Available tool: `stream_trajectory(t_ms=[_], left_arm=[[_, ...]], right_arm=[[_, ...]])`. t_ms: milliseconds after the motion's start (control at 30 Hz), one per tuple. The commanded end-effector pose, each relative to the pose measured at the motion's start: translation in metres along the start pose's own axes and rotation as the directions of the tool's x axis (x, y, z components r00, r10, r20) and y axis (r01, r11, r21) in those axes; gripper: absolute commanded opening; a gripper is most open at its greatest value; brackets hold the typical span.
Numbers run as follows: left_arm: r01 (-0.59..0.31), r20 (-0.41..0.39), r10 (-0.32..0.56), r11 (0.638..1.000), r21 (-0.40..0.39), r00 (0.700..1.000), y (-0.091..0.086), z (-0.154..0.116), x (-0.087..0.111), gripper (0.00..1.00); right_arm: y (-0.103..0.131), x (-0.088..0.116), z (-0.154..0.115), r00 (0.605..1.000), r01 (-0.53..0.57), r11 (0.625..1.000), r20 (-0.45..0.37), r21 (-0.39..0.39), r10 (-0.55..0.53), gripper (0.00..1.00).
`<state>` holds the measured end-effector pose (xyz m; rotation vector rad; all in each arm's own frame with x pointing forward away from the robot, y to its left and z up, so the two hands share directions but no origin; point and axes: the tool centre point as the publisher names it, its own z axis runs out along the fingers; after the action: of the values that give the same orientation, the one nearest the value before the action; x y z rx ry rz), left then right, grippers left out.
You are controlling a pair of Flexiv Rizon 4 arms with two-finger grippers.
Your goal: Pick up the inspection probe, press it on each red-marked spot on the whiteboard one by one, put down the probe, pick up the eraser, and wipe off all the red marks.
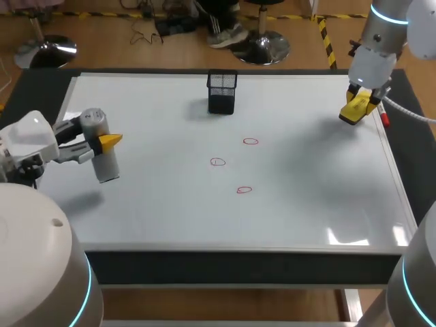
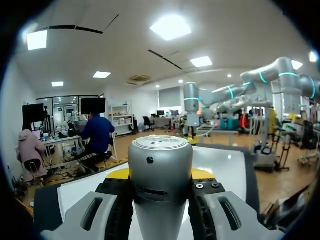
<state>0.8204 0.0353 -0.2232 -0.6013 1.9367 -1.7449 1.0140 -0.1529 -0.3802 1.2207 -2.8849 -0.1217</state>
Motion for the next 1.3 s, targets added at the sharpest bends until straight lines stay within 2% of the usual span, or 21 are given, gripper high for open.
stream_trajectory(t_ms=[33, 167, 267, 433, 700, 867, 1033, 1300], left_arm=[[-0.001, 0.006, 0.001, 1.0, 0.0, 1.0, -0.001, 0.001, 0.001, 0.0], [-0.001, 0.006, 0.001, 1.0, 0.0, 1.0, -0.001, 0.001, 0.001, 0.0], [-0.001, 0.006, 0.001, 1.0, 0.0, 1.0, -0.001, 0.001, 0.001, 0.0], [-0.001, 0.006, 0.001, 1.0, 0.0, 1.0, -0.001, 0.001, 0.001, 0.0], [-0.001, 0.006, 0.001, 1.0, 0.0, 1.0, -0.001, 0.001, 0.001, 0.0], [-0.001, 0.006, 0.001, 1.0, 0.0, 1.0, -0.001, 0.001, 0.001, 0.0], [-0.001, 0.006, 0.001, 1.0, 0.0, 1.0, -0.001, 0.001, 0.001, 0.0], [-0.001, 0.006, 0.001, 1.0, 0.0, 1.0, -0.001, 0.001, 0.001, 0.0]], right_arm=[[-0.001, 0.0, -0.001, 1.0, 0.002, 1.0, -0.003, 0.001, -0.002, 0.0], [0.002, 0.0, 0.003, 1.0, 0.002, 1.0, -0.031, 0.011, -0.001, 0.0], [0.014, -0.002, 0.001, 0.998, 0.027, 0.999, -0.048, 0.031, -0.026, 0.0], [0.046, -0.01, 0.003, 0.991, 0.105, 0.992, -0.088, 0.067, -0.099, 0.0], [0.096, -0.022, 0.002, 0.973, 0.223, 0.973, -0.067, 0.056, -0.219, 0.0], [0.135, -0.036, 0.004, 0.946, 0.321, 0.945, -0.062, 0.056, -0.318, 0.0], [0.181, -0.055, 0.012, 0.901, 0.431, 0.901, -0.081, 0.049, -0.427, 0.0], [0.247, -0.086, 0.014, 0.84, 0.541, 0.839, -0.092, 0.065, -0.535, 0.0]])
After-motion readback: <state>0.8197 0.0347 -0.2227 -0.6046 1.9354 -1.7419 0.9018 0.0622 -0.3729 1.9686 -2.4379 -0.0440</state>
